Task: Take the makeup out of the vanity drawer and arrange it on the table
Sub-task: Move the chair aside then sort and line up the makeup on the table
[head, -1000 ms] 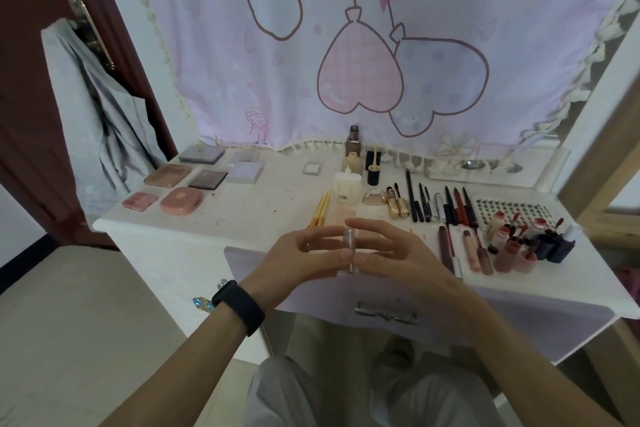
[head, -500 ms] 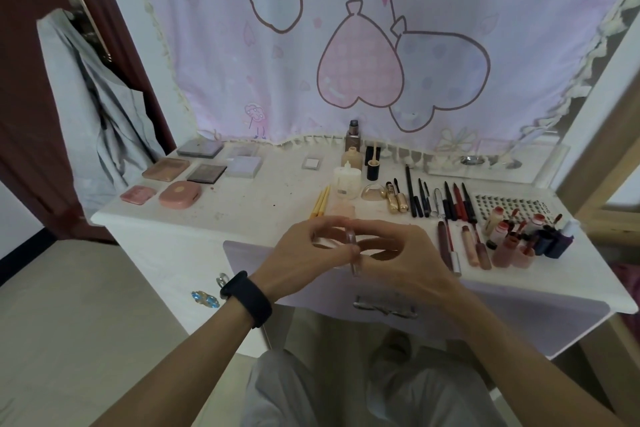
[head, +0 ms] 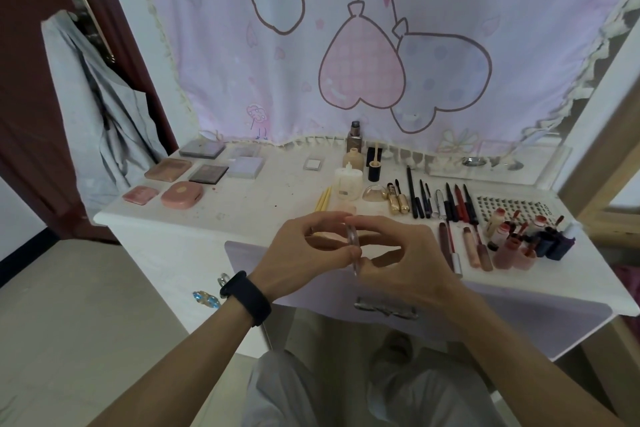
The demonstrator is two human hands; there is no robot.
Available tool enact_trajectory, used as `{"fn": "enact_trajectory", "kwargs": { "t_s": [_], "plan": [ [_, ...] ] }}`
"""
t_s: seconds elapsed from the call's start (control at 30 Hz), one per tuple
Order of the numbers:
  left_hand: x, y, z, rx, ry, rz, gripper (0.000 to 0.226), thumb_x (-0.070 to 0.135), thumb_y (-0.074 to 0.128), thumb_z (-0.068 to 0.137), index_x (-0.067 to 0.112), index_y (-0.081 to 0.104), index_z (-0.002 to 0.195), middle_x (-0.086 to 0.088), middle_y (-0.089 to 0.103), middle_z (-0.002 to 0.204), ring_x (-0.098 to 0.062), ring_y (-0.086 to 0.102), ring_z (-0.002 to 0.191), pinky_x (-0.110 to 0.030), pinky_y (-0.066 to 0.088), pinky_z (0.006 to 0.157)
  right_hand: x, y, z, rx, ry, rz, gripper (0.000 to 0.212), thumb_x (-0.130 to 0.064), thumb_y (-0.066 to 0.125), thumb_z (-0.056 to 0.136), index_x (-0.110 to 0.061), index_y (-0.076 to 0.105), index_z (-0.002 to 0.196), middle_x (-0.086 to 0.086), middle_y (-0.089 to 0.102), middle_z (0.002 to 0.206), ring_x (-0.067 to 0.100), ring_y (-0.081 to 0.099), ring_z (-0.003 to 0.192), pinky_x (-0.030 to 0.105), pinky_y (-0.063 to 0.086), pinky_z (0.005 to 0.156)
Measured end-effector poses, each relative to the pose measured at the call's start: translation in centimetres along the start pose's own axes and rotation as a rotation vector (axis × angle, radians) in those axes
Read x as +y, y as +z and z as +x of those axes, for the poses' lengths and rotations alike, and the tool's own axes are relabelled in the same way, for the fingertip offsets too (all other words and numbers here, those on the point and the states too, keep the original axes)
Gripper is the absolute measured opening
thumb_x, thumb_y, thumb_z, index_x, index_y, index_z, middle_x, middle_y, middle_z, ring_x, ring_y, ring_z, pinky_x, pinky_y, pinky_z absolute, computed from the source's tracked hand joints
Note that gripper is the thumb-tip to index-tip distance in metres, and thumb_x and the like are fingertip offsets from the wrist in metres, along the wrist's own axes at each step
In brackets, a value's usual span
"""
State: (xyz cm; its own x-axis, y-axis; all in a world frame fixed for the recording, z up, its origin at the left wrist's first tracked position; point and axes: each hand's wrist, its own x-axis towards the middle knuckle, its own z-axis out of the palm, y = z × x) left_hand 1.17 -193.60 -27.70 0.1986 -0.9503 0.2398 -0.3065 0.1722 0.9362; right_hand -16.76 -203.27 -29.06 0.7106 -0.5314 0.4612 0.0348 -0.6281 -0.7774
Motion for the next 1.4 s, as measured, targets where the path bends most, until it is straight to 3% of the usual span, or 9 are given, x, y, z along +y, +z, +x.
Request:
{"fn": "enact_trajectory", "kwargs": {
  "t_s": [0.3, 0.43, 0.57, 0.67, 0.73, 0.87, 0.97, 1.1, 1.4],
  "plan": [
    [-0.3, 0.0, 0.6, 0.048, -0.004, -0.019, 0.033, 0.031, 0.081, 0.074, 0.044, 0.075, 0.103, 0.011, 0.075, 0.1, -0.008, 0.071, 0.096, -0.013, 0.053, 0.078, -0.1, 0.2, 0.6, -0.034, 0.027, -0.172, 0.062, -0.015, 0.068, 0.083, -0.03, 0.057, 0.142, -0.045, 0.06, 0.071, -0.001, 0.065, 0.053, 0.007, 0.045, 0.053],
    [-0.2, 0.1, 1.0, 0.086, 0.0, 0.02, 0.027, 0.03, 0.081, 0.076, 0.04, 0.076, 0.1, 0.011, 0.075, 0.097, -0.007, 0.07, 0.097, -0.012, 0.052, 0.078, -1.6, 0.4, 1.5, -0.067, -0.04, -0.323, 0.063, -0.024, 0.056, 0.079, -0.026, 0.056, 0.142, -0.056, 0.048, 0.071, -0.017, 0.056, 0.061, 0.002, 0.039, 0.052],
    [-0.5, 0.1, 1.2, 0.154, -0.029, 0.0, 0.026, 0.023, 0.078, 0.083, 0.031, 0.075, 0.108, 0.01, 0.075, 0.1, -0.008, 0.068, 0.1, -0.021, 0.056, 0.084, -1.6, 0.5, 2.4, -0.04, -0.042, -0.356, 0.06, -0.033, 0.053, 0.079, -0.036, 0.056, 0.139, -0.041, 0.061, 0.074, -0.007, 0.062, 0.062, 0.007, 0.044, 0.056],
    [-0.7, -0.5, 1.0, 0.146, -0.123, -0.067, 0.033, 0.026, 0.079, 0.084, 0.025, 0.073, 0.117, 0.005, 0.075, 0.105, -0.014, 0.067, 0.106, -0.038, 0.056, 0.094, -0.7, -0.2, 2.8, -0.057, 0.098, -0.196, 0.072, -0.049, 0.062, 0.075, -0.037, 0.05, 0.145, -0.015, 0.072, 0.117, -0.004, 0.07, 0.078, 0.019, 0.057, 0.074],
    [-0.6, -0.7, 0.8, 0.088, -0.127, -0.031, 0.037, 0.029, 0.08, 0.082, 0.025, 0.072, 0.117, 0.007, 0.075, 0.104, -0.01, 0.069, 0.102, -0.03, 0.056, 0.089, -0.4, -0.7, 3.0, -0.146, 0.171, -0.122, 0.083, -0.055, 0.066, 0.069, -0.032, 0.048, 0.147, -0.009, 0.068, 0.127, -0.004, 0.071, 0.092, 0.025, 0.06, 0.086],
    [-0.1, -1.0, 0.7, 0.03, -0.112, 0.005, 0.037, 0.03, 0.082, 0.079, 0.028, 0.073, 0.115, 0.012, 0.076, 0.1, -0.003, 0.07, 0.096, -0.011, 0.051, 0.079, 0.0, -0.7, 2.8, -0.165, 0.171, -0.033, 0.079, -0.047, 0.075, 0.068, -0.029, 0.055, 0.143, -0.01, 0.072, 0.118, 0.003, 0.073, 0.096, 0.03, 0.061, 0.085],
    [0.2, -1.2, 0.7, 0.028, -0.111, 0.018, 0.036, 0.033, 0.081, 0.08, 0.03, 0.073, 0.115, 0.012, 0.075, 0.103, -0.004, 0.069, 0.1, -0.02, 0.053, 0.084, -0.6, -0.2, 2.5, -0.09, 0.111, -0.017, 0.057, -0.031, 0.074, 0.077, -0.055, 0.059, 0.127, -0.023, 0.072, 0.112, 0.001, 0.072, 0.097, 0.021, 0.059, 0.083],
    [0.4, -0.8, 0.7, 0.064, -0.13, 0.009, 0.029, 0.032, 0.081, 0.08, 0.033, 0.076, 0.109, 0.012, 0.075, 0.102, -0.005, 0.068, 0.101, -0.035, 0.052, 0.094, -1.4, 0.3, 2.5, -0.086, 0.068, -0.03, 0.063, -0.017, 0.065, 0.082, -0.064, 0.057, 0.123, -0.031, 0.068, 0.114, -0.001, 0.07, 0.101, 0.017, 0.057, 0.084],
    [-0.1, 0.2, 0.2, 0.125, -0.023, -0.045, 0.042, 0.029, 0.082, 0.078, 0.031, 0.07, 0.117, 0.013, 0.072, 0.11, -0.008, 0.07, 0.1, -0.02, 0.056, 0.08, -0.9, -1.5, 3.6, 0.017, 0.114, -0.102, 0.032, -0.01, 0.07, 0.088, -0.024, 0.076, 0.117, -0.012, 0.076, 0.102, -0.001, 0.072, 0.085, 0.017, 0.059, 0.075]
  ]
}}
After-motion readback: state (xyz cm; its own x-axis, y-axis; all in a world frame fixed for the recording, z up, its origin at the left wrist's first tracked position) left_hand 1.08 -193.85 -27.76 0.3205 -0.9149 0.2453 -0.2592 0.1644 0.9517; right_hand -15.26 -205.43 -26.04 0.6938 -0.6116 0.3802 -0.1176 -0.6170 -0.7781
